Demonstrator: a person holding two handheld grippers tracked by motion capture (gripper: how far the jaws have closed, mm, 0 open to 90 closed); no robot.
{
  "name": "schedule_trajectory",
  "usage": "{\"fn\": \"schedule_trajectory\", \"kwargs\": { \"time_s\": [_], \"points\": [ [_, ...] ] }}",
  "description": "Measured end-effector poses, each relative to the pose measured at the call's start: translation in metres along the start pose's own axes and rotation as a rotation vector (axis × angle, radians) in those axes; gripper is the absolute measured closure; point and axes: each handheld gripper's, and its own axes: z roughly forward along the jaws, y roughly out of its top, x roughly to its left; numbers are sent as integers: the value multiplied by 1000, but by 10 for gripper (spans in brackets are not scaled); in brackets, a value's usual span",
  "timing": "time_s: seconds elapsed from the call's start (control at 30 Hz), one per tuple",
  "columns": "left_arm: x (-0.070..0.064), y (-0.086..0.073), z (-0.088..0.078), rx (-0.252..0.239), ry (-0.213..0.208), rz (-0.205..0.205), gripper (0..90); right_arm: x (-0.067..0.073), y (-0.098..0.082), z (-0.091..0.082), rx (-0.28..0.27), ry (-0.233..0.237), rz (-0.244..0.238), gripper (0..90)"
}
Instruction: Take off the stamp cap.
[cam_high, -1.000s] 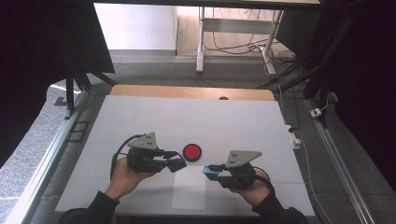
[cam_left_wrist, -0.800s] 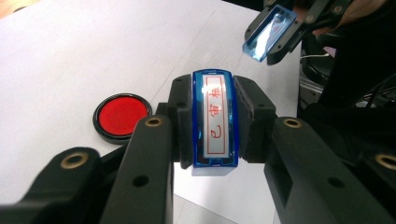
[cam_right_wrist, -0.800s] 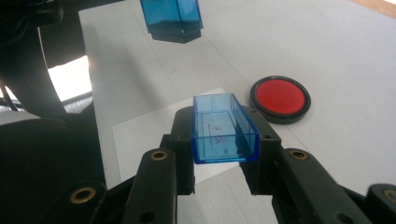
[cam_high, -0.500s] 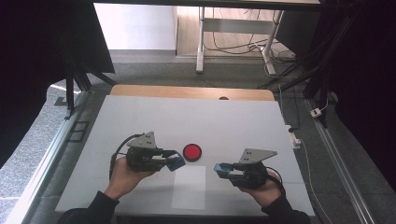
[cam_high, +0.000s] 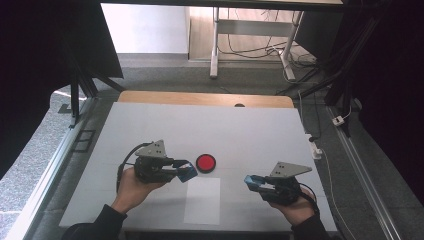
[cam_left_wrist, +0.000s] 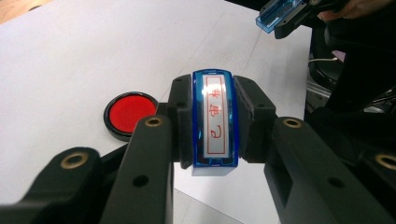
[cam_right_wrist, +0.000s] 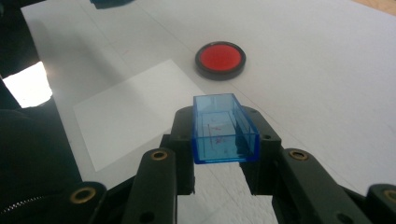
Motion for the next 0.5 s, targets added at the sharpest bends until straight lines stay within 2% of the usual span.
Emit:
{"fn": "schedule_trajectory", "kwargs": {
  "time_s": [0.5],
  "points": [
    [3, 1, -4, -13, 16, -18, 701, -12, -24, -27, -5, -61, 98, 686]
  ]
}}
